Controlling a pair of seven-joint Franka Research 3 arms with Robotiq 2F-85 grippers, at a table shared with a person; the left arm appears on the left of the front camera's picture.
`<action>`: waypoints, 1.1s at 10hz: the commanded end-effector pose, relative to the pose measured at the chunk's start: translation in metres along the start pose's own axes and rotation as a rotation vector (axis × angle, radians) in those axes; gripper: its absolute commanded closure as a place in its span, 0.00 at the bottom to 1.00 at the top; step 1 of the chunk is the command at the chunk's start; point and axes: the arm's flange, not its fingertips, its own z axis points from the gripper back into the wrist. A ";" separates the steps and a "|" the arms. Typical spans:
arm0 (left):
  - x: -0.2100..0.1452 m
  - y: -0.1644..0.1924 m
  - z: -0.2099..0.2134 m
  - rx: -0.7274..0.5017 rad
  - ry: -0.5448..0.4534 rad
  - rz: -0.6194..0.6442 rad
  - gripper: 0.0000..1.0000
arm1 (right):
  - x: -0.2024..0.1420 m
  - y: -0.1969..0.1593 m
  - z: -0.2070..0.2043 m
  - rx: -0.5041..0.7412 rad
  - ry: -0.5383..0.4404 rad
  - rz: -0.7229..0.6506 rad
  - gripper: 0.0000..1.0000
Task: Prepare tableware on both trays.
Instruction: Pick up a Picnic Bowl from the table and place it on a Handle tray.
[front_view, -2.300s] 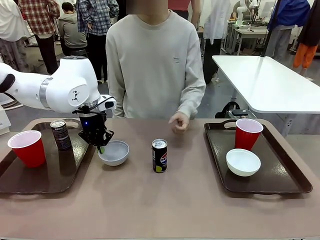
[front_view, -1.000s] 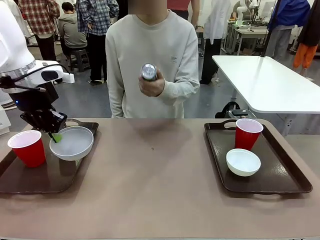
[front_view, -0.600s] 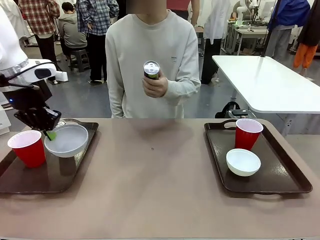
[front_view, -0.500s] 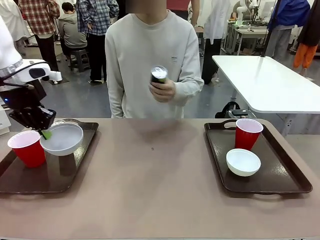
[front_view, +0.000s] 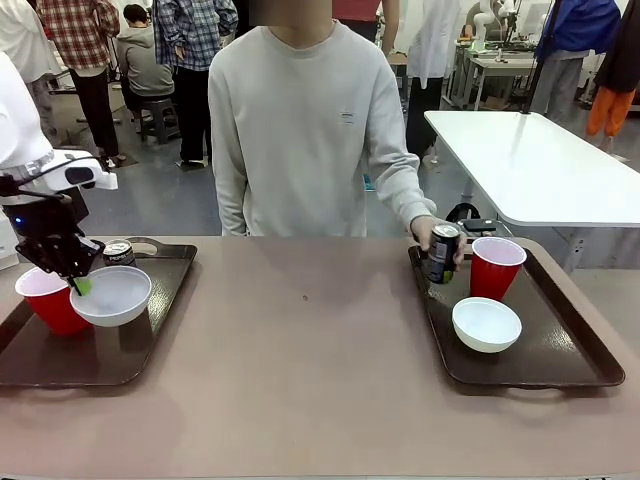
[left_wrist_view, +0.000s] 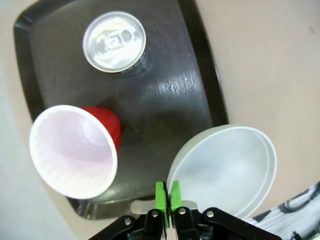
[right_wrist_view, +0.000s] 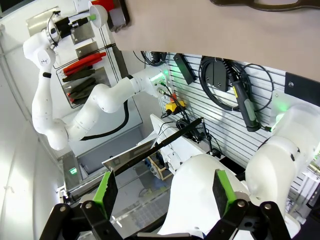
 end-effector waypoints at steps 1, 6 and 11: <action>0.007 -0.002 -0.008 0.047 0.013 0.000 0.96 | -0.001 -0.002 -0.002 0.013 -0.001 0.019 0.00; -0.013 -0.011 -0.032 0.059 0.047 0.141 0.96 | -0.001 -0.002 -0.002 0.013 -0.001 0.019 0.00; -0.038 -0.003 -0.045 0.074 0.021 0.227 0.96 | -0.001 -0.002 -0.002 0.013 -0.001 0.019 0.00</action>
